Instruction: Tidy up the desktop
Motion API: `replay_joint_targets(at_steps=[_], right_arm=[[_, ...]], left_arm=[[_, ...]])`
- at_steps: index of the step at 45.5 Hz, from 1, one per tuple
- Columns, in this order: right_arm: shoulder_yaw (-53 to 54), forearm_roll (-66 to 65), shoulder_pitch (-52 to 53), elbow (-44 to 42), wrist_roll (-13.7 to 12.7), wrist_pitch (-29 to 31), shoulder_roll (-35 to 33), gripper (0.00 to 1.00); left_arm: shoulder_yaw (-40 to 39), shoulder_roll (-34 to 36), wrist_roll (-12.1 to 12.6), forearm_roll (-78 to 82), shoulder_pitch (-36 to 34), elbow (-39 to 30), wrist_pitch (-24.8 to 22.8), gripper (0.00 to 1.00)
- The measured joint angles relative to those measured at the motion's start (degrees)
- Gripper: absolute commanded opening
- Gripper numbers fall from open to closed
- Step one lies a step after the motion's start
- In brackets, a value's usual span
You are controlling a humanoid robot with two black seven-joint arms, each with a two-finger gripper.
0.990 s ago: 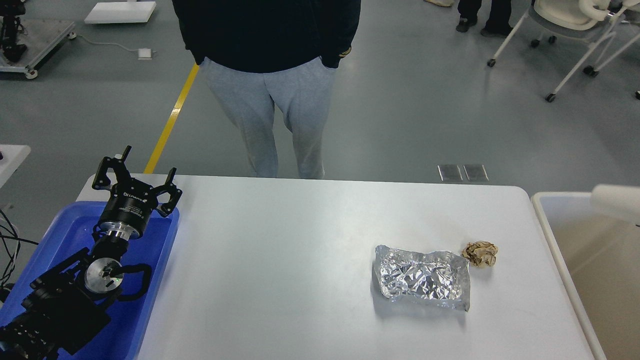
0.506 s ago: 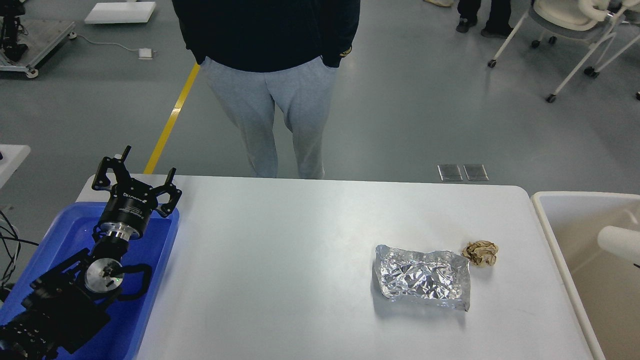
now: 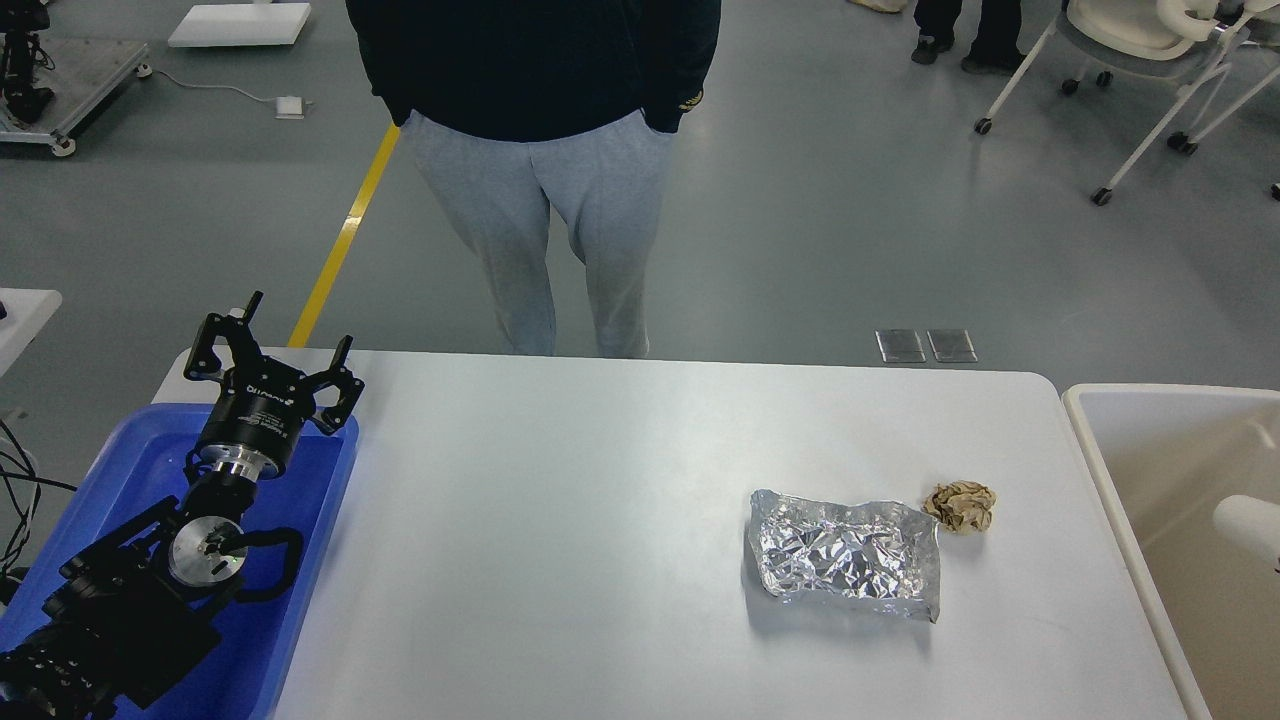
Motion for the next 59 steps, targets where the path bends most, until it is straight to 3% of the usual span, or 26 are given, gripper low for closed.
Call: replay_joint_targets(at_steps=[19, 21, 24, 25, 59], right_arm=[[3.74, 0.11, -0.08, -4.65, -3.12, -5.46, 4.75, 0.0], [3.88, 0.11, 0.06, -4.81, -3.22, -5.91, 4.9, 0.25], [3.98, 0.11, 0.32, -5.03, -3.3, -6.56, 5.02, 0.84], [4.0, 0.11, 0.43, -5.07, -3.32, -6.73, 5.03, 0.97], [3.77, -0.59, 2.53, -7.51, -3.38, -9.28, 4.58, 0.99]], left_arm=[[0.0, 0.0, 0.0, 0.0, 0.04, 0.0, 0.0, 1.0], [0.0, 0.0, 0.0, 0.0, 0.04, 0.0, 0.0, 1.0], [0.0, 0.0, 0.0, 0.0, 0.04, 0.0, 0.0, 1.0], [0.0, 0.0, 0.0, 0.0, 0.04, 0.0, 0.0, 1.0], [0.0, -0.02, 0.0, 0.0, 0.01, 0.0, 0.0, 1.0]])
